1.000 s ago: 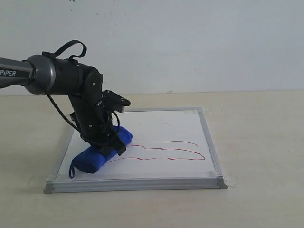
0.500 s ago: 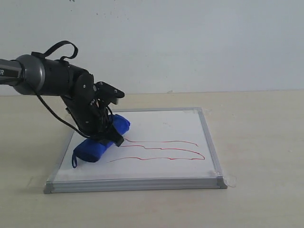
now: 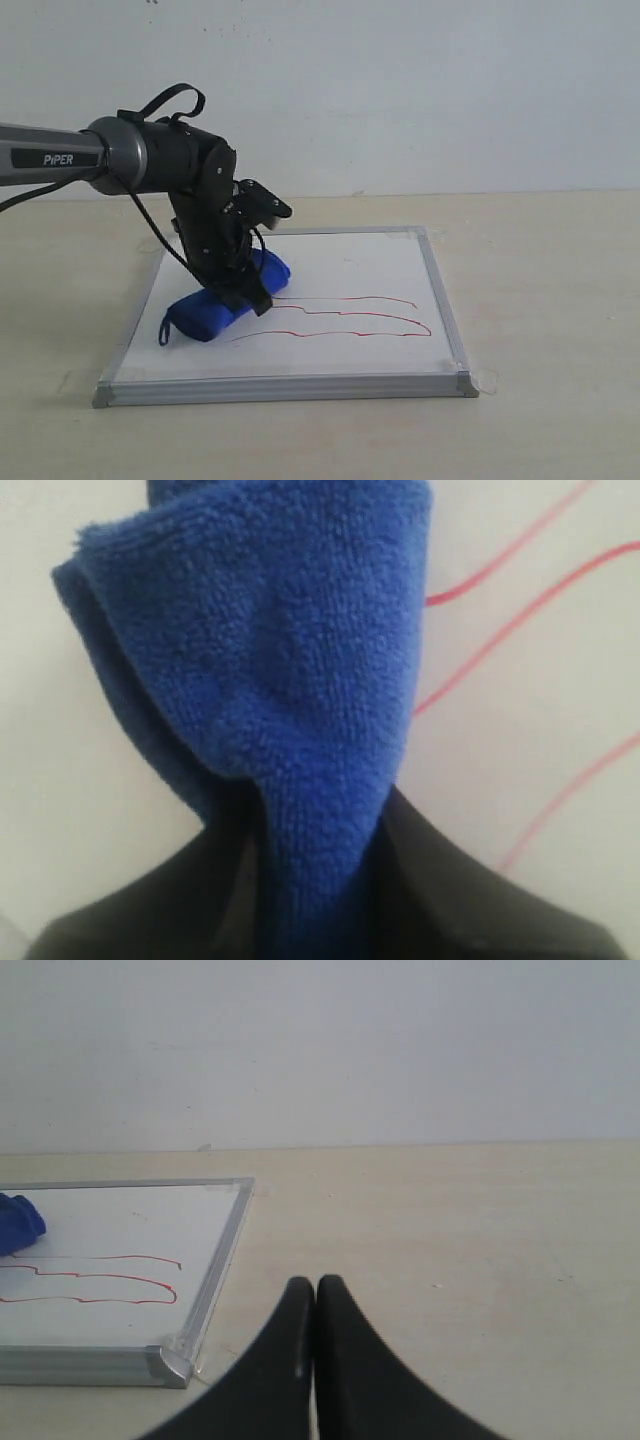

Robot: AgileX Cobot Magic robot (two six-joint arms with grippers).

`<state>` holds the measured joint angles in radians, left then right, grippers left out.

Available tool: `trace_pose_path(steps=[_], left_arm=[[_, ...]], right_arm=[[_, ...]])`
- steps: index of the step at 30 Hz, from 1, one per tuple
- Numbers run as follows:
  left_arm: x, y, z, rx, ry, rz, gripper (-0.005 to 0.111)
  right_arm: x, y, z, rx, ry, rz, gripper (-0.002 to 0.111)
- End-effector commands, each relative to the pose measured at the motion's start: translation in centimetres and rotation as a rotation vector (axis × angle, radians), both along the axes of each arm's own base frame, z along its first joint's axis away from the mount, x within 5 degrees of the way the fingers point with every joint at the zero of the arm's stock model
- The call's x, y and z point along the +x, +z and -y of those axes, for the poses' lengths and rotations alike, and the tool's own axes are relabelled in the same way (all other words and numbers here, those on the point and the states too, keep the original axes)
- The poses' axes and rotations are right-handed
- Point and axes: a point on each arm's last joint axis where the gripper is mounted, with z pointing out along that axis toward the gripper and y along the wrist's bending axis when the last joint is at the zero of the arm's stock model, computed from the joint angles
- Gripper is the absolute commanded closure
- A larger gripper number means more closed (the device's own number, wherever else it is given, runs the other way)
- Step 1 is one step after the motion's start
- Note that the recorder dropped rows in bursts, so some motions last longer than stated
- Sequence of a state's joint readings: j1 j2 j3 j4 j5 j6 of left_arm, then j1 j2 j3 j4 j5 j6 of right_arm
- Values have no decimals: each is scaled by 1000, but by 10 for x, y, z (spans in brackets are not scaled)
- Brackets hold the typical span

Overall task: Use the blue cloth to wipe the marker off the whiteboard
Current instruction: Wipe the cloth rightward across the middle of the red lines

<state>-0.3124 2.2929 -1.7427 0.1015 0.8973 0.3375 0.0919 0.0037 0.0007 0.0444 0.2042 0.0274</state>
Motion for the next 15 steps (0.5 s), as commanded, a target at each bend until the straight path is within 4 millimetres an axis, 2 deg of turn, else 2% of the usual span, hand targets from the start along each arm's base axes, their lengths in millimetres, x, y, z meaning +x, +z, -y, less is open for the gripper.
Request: trace_pose_path(steps=[1, 2, 4, 8, 11, 13, 15], left_arm=[[-20, -16, 24, -92, -63, -129, 103], [-19, -17, 23, -98, -57, -119, 103], [-10, -19, 9, -112, 21, -80, 103], [12, -18, -44, -119, 230, 21, 103], [21, -17, -81, -72, 335, 69, 103], [23, -17, -94, -28, 351, 87, 103], [23, -17, -98, -2, 358, 101, 103]], right_arm=[[0, 1, 0, -5, -2, 10, 108], [0, 1, 0, -5, -2, 10, 108], [0, 1, 0, -5, -2, 10, 108], [0, 1, 0, -5, -2, 10, 108], [0, 1, 0, -5, -2, 10, 108], [0, 1, 0, -5, -2, 10, 108], [0, 1, 0, -5, -2, 10, 108]])
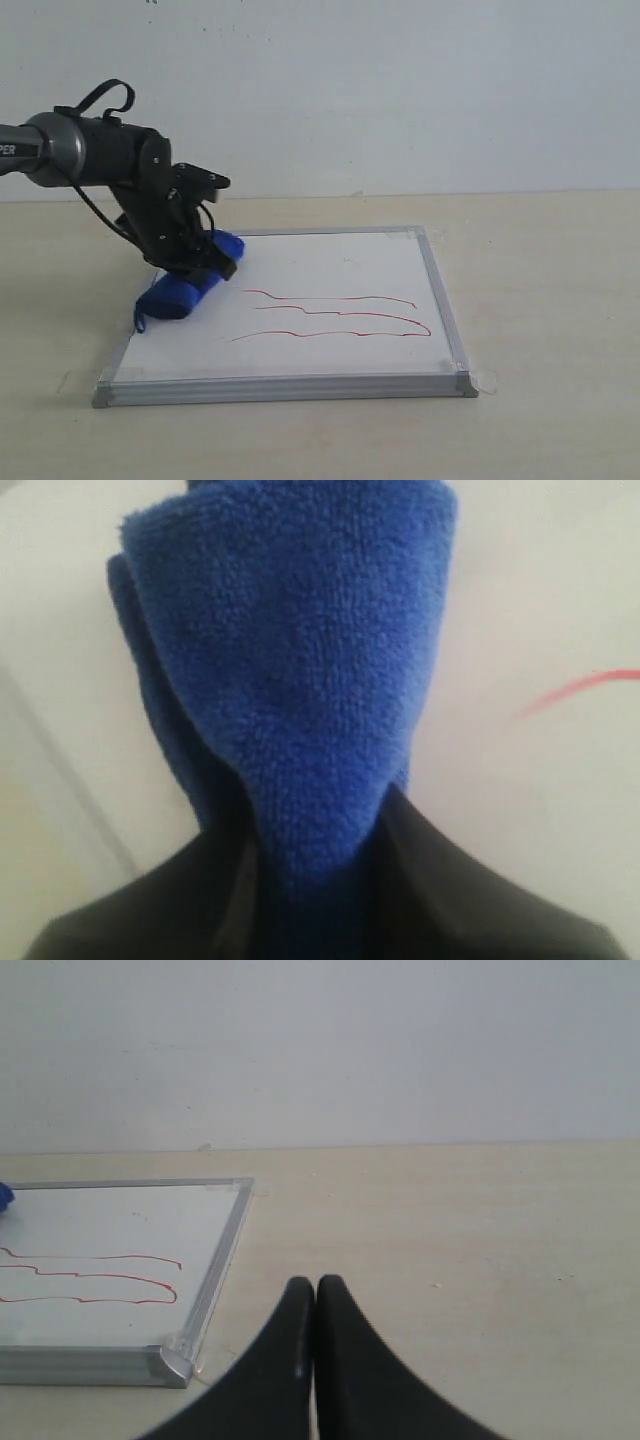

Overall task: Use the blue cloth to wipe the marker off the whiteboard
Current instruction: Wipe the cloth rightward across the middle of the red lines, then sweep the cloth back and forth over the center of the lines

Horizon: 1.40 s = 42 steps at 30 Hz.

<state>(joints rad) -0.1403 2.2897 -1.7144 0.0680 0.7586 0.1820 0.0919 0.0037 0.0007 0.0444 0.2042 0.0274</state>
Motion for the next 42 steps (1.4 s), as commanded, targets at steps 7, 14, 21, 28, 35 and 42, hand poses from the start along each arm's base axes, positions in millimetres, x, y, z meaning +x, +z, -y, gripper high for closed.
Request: trace_pose_path(steps=[7, 14, 21, 28, 35, 42], left_arm=[[-8, -14, 37, 85, -139, -4, 103], [-31, -14, 121, -16, -331, 5, 103], [-27, -14, 110, 30, -291, 13, 103], [-5, -14, -2, 112, 111, -35, 103], [-8, -15, 1, 68, 86, -76, 103], [-30, -15, 108, -52, -168, -39, 103]], right_arm=[[0, 1, 0, -5, -2, 10, 108], [0, 1, 0, -5, -2, 10, 108], [0, 1, 0, -5, -2, 10, 108], [0, 1, 0, -5, -2, 10, 108], [0, 1, 0, -5, -2, 10, 108], [0, 1, 0, -5, -2, 10, 108]])
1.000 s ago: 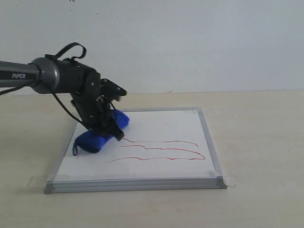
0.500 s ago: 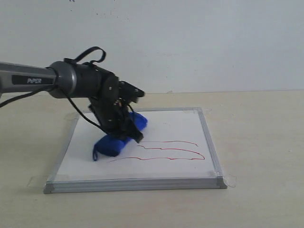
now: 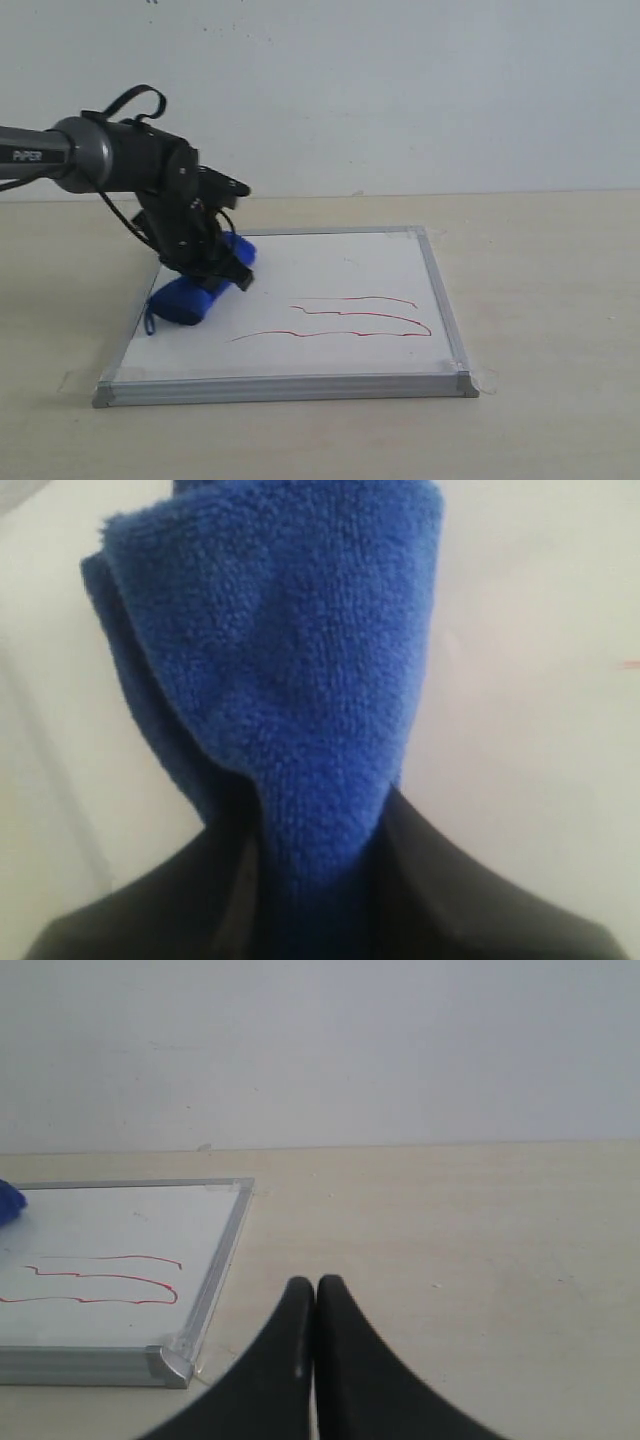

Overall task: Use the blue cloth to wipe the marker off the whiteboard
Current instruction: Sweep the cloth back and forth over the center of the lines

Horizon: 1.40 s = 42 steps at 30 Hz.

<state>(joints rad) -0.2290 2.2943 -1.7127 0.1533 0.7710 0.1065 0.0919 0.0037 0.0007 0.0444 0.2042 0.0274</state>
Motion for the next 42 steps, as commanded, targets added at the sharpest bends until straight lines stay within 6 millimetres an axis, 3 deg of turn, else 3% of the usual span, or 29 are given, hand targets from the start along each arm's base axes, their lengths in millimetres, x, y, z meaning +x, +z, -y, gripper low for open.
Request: trace_pose_path(steps=[1, 4, 7, 10, 17, 20, 23, 27, 37, 42], left_arm=[[-26, -12, 82, -109, -139, -36, 103], [-37, -12, 108, -100, -224, -36, 103], [-40, -12, 111, -80, -242, -49, 103], [-31, -13, 86, -14, -186, -44, 103], [-8, -13, -16, 87, 103, -99, 103], [-7, -14, -35, 31, 183, -131, 103], [-12, -16, -25, -11, 135, -176, 103], [-23, -19, 3, -52, -4, -212, 103], [-55, -30, -1, -83, 47, -203, 103], [-65, -33, 25, -79, -16, -212, 103]], right_arm=[[0, 1, 0, -5, -2, 10, 108], [0, 1, 0, -5, -2, 10, 108], [0, 1, 0, -5, -2, 10, 108], [0, 1, 0, -5, -2, 10, 108], [0, 1, 0, -5, -2, 10, 108], [0, 1, 0, -5, -2, 10, 108], [0, 1, 0, -5, -2, 10, 108], [0, 1, 0, -5, -2, 10, 108], [0, 1, 0, -5, -2, 10, 108], [0, 1, 0, -5, -2, 10, 108]])
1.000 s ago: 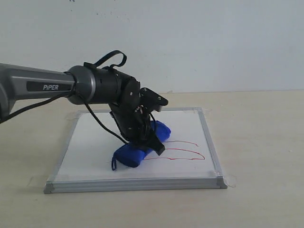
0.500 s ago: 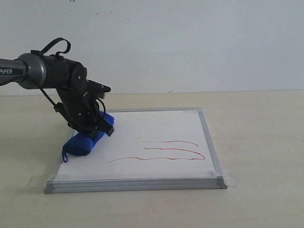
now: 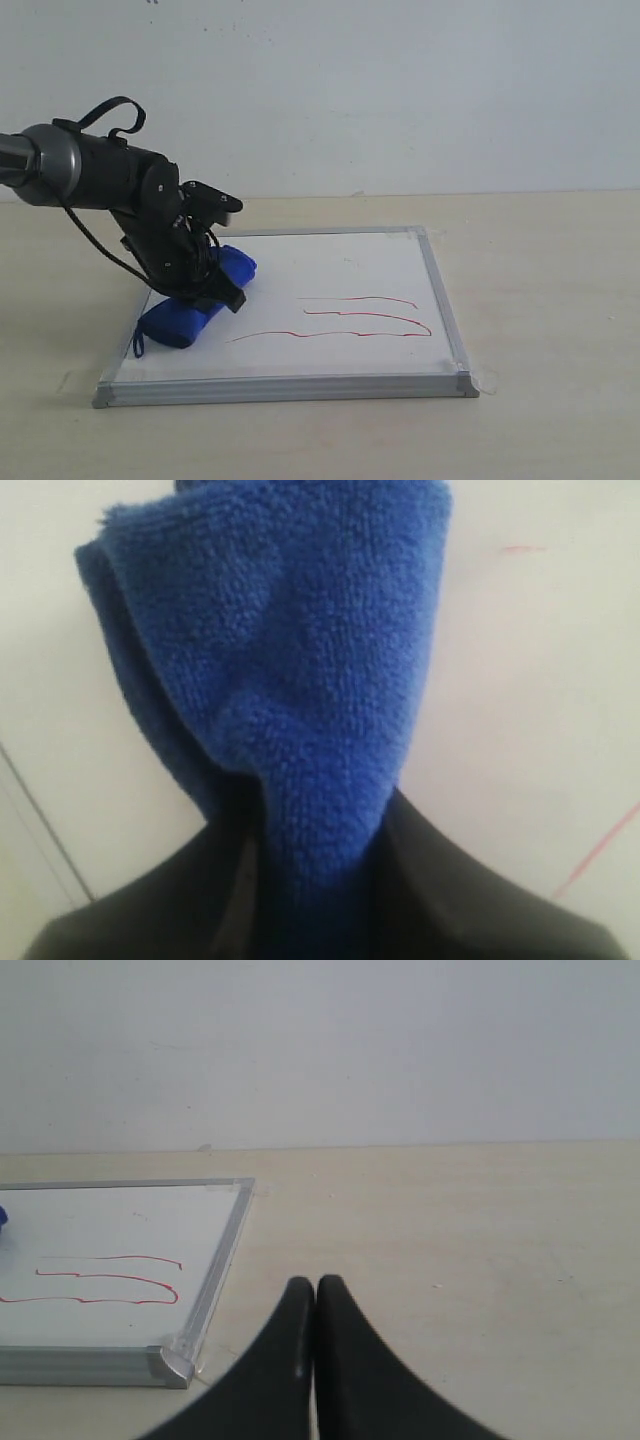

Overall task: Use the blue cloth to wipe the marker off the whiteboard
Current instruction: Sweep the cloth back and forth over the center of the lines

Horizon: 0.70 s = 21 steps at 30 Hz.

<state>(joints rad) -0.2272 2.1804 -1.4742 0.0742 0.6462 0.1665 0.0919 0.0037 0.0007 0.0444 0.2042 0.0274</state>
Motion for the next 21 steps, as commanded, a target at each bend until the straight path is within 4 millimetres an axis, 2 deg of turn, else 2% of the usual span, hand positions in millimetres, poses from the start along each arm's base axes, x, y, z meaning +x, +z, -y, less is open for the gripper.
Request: trace_pose_path(steps=[1, 8, 10, 12, 15, 18, 19, 21], left_arm=[[-30, -27, 39, -23, -23, -188, 103], [-53, -26, 108, -49, -199, -126, 103], [-58, -26, 116, -46, -226, -126, 103], [-57, -26, 116, -44, -233, -123, 103], [-43, -24, 91, -43, -169, -108, 103], [-27, -25, 50, -37, -60, -117, 103], [-21, -25, 28, -26, 1, -119, 103], [-13, -23, -1, -6, 84, -109, 103]], right_arm=[[0, 1, 0, -5, -2, 10, 108], [0, 1, 0, -5, -2, 10, 108], [0, 1, 0, -5, -2, 10, 108], [0, 1, 0, -5, -2, 10, 108], [0, 1, 0, -5, -2, 10, 108], [0, 1, 0, -5, -2, 10, 108], [0, 1, 0, -5, -2, 10, 108], [0, 1, 0, -5, -2, 10, 108]])
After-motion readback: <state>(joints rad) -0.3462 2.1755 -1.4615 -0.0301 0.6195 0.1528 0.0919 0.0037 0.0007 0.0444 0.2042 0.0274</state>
